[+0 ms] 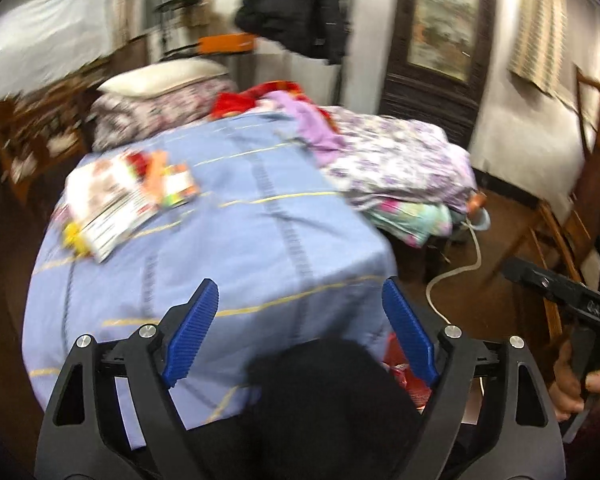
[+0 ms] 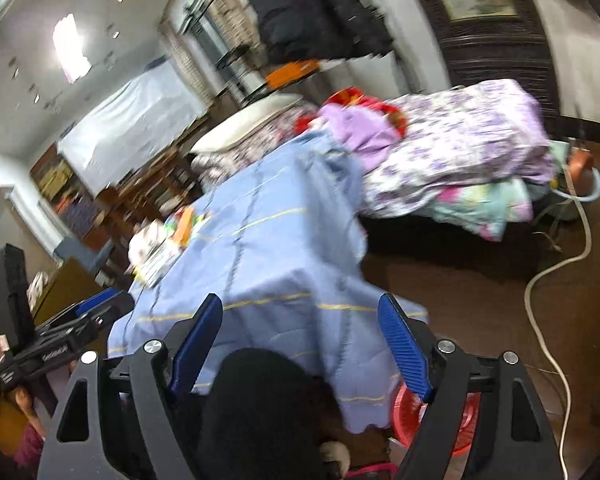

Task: Collect trash
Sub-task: 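Return to the table and grasp the white paper cup with the right tool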

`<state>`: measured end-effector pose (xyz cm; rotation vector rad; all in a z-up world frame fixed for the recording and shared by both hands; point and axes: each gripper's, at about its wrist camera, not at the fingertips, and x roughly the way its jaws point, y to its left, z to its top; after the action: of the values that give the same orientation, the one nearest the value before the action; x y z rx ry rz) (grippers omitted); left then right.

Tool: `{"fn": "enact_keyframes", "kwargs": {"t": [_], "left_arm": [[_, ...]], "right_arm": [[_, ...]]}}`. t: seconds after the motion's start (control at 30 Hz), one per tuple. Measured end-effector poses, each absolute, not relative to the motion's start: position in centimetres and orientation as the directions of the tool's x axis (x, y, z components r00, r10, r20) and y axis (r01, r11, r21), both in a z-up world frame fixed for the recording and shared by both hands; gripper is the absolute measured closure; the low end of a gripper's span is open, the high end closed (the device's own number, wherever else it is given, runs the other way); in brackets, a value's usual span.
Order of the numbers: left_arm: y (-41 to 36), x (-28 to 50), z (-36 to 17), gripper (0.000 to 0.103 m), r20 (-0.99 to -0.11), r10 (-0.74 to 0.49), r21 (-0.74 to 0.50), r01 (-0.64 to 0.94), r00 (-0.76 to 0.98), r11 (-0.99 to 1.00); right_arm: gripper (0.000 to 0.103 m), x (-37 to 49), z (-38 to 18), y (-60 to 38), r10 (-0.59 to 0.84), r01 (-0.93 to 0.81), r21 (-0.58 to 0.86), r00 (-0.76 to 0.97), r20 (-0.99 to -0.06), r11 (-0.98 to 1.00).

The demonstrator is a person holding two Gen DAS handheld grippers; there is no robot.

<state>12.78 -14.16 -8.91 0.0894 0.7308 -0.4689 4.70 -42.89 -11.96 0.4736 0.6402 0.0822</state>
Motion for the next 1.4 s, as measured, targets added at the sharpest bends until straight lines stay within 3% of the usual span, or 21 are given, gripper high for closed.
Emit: {"fn": "enact_keyframes", "kwargs": {"t": [0.2,0.4,0.67,1.07,1.4], "left_arm": [[-6.6,16.0,-10.8,0.021,-0.687,-0.296,-0.141,0.278,0.664,0.950],[-0.5,17.0,-11.9,0.021,-0.697,-0.222,-0.140,0.174,0.682,0.975],[4.5,18.5,-13.0,0.019,-0.712,-0.164,-0.165,0.064,0.683,0.984],[11.2,21.0,-14.8,0.019,-0.710,-0.125,-0.219,-0.048,0.693,0.975],[12.4,21.5,-15.6,0.019,-0.706,-0.162,-0.240,-0.017,0.690,0.971]], "right_arm": [[0.024,9.1,-11.5,-36.2,0.304,-0.024,0.425,0.734,-0.607,0.905],[0.012,13.6,-10.4,-30.1,0.367,-0.114,0.401,0.675,-0.640,0.909],[0.010,20.7,-8.4,-21.7,0.409,-0.237,0.338,0.636,-0.654,0.911],[0.009,29.5,-7.5,-9.6,0.319,-0.370,0.079,0.652,-0.688,0.926],[0.009,34.7,-10.4,-5.5,0.145,-0.326,-0.120,0.681,-0.718,0.938]]}}
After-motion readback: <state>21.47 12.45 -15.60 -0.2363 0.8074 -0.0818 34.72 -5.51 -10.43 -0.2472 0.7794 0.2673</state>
